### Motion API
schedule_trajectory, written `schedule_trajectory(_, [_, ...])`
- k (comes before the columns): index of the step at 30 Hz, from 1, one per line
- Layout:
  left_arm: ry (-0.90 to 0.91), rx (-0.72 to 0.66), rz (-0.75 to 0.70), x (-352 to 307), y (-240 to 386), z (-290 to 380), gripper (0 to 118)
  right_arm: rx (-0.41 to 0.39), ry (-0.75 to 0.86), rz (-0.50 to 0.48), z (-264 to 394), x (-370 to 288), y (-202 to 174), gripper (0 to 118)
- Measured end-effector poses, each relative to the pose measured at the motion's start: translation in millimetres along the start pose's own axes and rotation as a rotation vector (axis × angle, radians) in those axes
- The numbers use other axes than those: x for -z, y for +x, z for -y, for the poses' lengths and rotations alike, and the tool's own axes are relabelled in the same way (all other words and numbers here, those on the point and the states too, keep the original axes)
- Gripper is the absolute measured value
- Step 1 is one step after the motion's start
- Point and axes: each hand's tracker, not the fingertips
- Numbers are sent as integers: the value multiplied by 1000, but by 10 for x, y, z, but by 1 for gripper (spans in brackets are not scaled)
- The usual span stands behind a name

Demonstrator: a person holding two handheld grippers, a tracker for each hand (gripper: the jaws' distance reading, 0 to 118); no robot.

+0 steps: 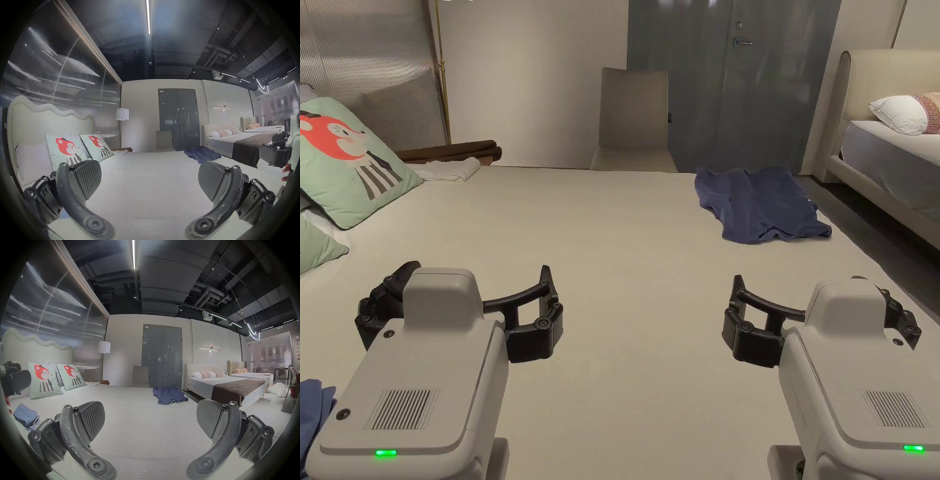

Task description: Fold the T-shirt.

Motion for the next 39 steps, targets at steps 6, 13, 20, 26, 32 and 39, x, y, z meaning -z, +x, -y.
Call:
schedule_trajectory(6, [7, 1, 2, -10, -4, -17, 116, 8, -2, -6, 0, 1, 11, 112])
schedule_trajectory(13, [3, 2, 7, -9, -13, -32, 116, 7, -12, -3, -5, 9, 3, 112])
schedule_trajectory(20, [-2, 12, 9, -14, -25, -34, 116, 80, -95, 17, -53, 41, 24, 112])
schedule_trajectory(26, [-3, 8, 11, -6, -31, -51, 116, 44, -90, 46, -91, 17, 19, 112])
schedule_trajectory(32, [-2, 15, 18, -2, -19, -61, 116, 11, -76, 9, -81, 8, 12, 112])
schedule_trajectory(39, [-7, 15, 23, -5, -8, -58, 116, 35, -81, 24, -70, 10, 9, 112])
